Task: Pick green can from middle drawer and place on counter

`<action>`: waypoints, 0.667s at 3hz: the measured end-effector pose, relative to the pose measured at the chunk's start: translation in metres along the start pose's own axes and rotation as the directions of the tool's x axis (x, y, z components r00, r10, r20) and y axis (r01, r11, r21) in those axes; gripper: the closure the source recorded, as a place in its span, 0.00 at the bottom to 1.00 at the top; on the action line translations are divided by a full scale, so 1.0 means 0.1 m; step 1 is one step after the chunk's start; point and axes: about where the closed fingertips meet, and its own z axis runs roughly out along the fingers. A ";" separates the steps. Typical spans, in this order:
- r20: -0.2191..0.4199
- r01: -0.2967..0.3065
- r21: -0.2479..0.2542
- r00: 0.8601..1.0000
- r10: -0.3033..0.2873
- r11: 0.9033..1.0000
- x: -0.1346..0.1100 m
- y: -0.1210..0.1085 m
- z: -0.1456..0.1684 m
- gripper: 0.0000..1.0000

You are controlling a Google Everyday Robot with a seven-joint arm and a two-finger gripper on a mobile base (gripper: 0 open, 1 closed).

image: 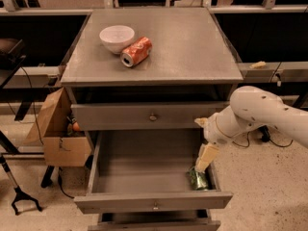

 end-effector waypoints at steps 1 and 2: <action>-0.055 0.029 -0.028 0.998 -0.031 0.999 0.02 0.04 0.16 0.00; -0.129 -0.005 -0.067 0.992 -0.004 0.998 0.32 0.06 0.52 0.00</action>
Offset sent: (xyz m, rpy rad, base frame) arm 0.0040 -0.0253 -0.1191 -0.2024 0.1596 -0.0258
